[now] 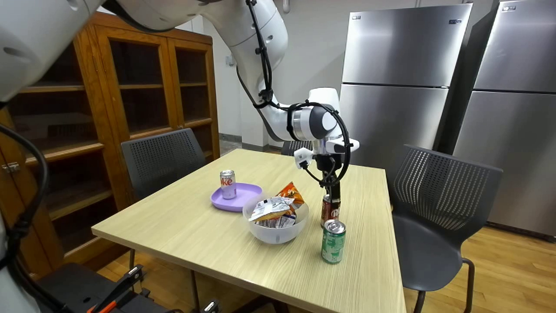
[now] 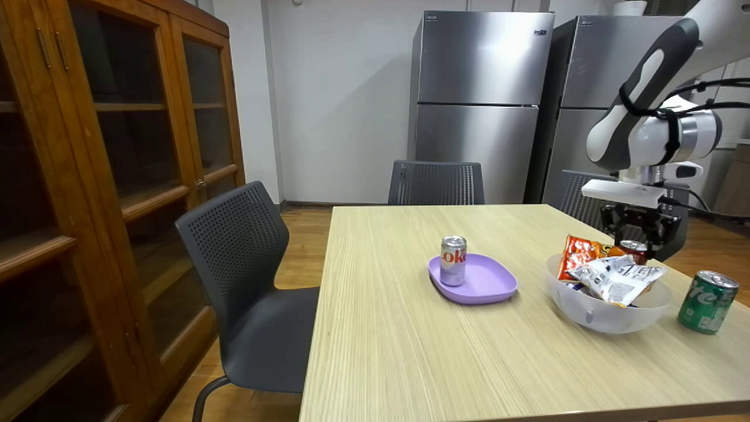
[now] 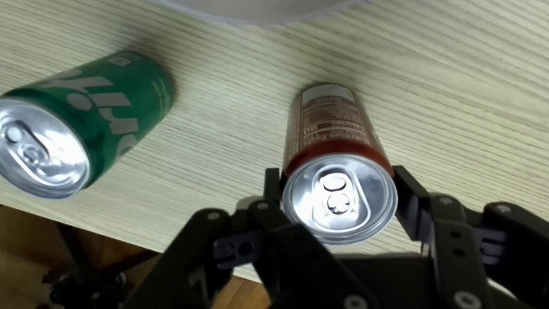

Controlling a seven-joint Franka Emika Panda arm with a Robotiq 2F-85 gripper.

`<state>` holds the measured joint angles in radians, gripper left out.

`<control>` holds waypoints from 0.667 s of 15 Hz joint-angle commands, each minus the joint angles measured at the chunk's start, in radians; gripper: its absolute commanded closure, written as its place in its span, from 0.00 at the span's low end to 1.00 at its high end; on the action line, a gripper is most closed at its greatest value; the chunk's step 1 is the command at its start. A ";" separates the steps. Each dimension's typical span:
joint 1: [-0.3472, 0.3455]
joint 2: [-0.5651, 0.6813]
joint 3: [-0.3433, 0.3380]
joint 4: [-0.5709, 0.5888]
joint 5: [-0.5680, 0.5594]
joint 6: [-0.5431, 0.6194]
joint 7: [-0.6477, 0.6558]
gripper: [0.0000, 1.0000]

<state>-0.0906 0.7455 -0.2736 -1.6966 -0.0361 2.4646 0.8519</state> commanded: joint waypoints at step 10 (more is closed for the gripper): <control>0.029 -0.081 0.006 -0.030 0.010 0.037 -0.042 0.62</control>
<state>-0.0763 0.7215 -0.2722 -1.6966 -0.0361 2.4868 0.8430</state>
